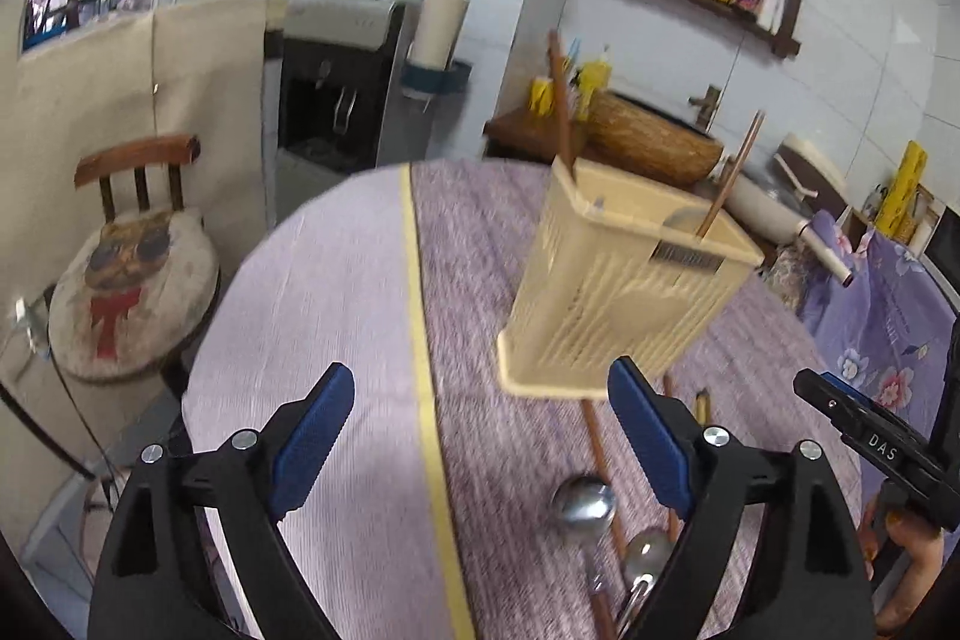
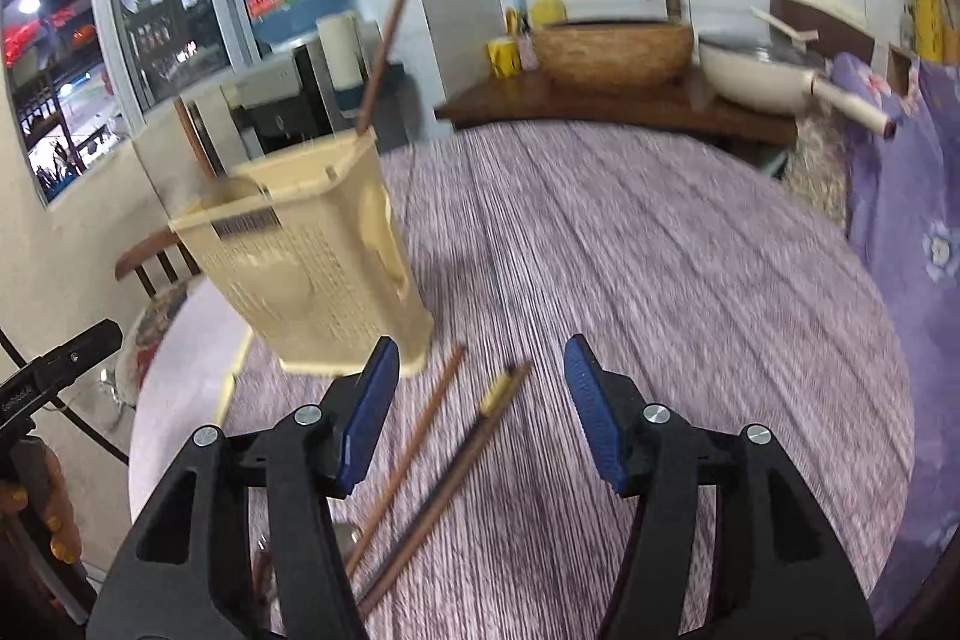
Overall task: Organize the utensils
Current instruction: 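Grasp a steel spoon with the left gripper while the right grasps a wooden chopstick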
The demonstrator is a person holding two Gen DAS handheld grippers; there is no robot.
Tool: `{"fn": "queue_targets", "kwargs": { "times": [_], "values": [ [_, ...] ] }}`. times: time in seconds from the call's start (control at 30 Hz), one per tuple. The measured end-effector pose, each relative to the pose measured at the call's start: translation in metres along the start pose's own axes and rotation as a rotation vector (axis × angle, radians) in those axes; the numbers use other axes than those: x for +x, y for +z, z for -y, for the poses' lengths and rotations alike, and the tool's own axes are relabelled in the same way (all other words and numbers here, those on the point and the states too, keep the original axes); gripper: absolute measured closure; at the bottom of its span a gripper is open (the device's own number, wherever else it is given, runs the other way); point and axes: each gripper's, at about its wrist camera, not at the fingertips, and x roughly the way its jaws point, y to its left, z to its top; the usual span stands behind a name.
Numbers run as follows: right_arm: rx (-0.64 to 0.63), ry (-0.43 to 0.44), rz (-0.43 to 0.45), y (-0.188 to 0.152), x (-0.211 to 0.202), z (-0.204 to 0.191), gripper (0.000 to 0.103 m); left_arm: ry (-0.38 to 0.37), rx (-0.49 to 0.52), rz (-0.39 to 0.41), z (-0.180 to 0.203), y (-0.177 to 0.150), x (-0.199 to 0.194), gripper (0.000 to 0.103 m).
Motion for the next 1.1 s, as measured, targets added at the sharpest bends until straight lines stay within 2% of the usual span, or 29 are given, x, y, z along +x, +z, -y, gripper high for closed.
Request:
{"fn": "queue_targets", "kwargs": {
  "times": [0.13, 0.27, 0.47, 0.53, 0.93, 1.03, 1.1],
  "values": [
    [0.022, -0.021, -0.066, -0.023, 0.015, 0.005, 0.045, -0.017, 0.008, -0.069, 0.001, -0.021, 0.010, 0.029],
    [0.041, -0.026, -0.114, -0.040, 0.027, 0.007, 0.046, -0.038, 0.026, -0.129, 0.008, -0.039, 0.019, 0.032],
    [0.043, -0.024, -0.147, -0.054, 0.033, 0.004, 0.046, -0.053, 0.075, -0.171, 0.020, -0.057, 0.023, 0.038],
    [0.045, -0.033, -0.157, -0.055, 0.036, 0.003, 0.047, -0.051, 0.077, -0.188, 0.022, -0.060, 0.026, 0.043],
    [-0.016, -0.095, -0.223, -0.053, 0.064, -0.014, 0.061, -0.045, 0.113, -0.224, 0.036, -0.071, 0.037, 0.044],
    [-0.053, -0.136, -0.226, -0.050, 0.068, -0.020, 0.065, -0.044, 0.115, -0.226, 0.036, -0.071, 0.037, 0.044],
    [-0.049, -0.120, -0.237, -0.050, 0.068, -0.017, 0.067, -0.046, 0.113, -0.229, 0.036, -0.070, 0.036, 0.044]
  ]
}}
